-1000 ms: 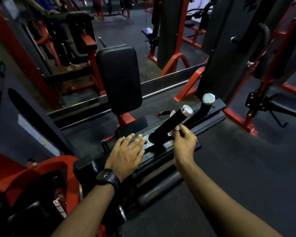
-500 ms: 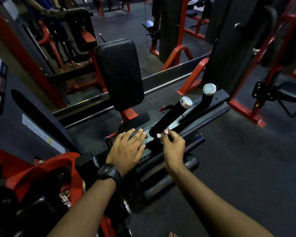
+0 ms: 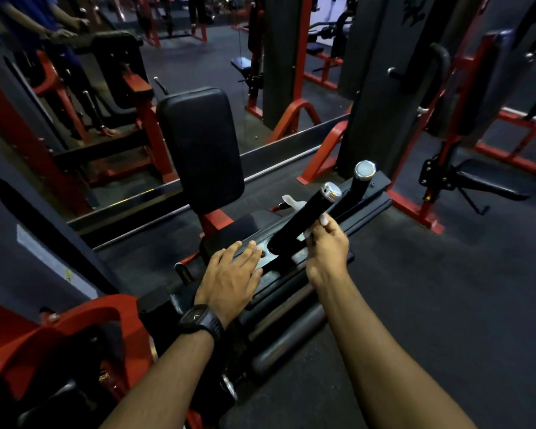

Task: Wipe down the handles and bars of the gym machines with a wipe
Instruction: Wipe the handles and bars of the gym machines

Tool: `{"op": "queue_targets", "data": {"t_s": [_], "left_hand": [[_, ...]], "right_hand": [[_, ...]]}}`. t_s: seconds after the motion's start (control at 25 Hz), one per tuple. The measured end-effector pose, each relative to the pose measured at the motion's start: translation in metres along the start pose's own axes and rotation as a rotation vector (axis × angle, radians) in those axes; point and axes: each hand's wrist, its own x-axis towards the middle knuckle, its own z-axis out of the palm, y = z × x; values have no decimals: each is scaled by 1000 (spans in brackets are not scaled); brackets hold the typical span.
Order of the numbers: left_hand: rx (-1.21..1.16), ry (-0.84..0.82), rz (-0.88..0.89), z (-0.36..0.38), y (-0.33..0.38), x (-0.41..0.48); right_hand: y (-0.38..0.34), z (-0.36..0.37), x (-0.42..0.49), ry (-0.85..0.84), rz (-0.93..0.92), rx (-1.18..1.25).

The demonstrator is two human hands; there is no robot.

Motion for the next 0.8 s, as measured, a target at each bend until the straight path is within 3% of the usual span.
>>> {"op": "queue_targets", "data": {"t_s": [0.24, 0.4, 0.6, 0.72, 0.8], "left_hand": [[6, 22, 15, 1, 0, 0], [12, 21, 20, 3, 0, 2], [22, 24, 17, 5, 0, 1], [8, 40, 13, 4, -1, 0], [5, 50, 16, 5, 0, 1]], "right_hand": [[-17, -14, 12, -322, 34, -189], [-23, -11, 13, -366, 85, -242], [3, -15, 6, -276, 18, -201], [17, -26, -2, -304, 53, -430], [7, -36, -12, -281, -70, -844]]}}
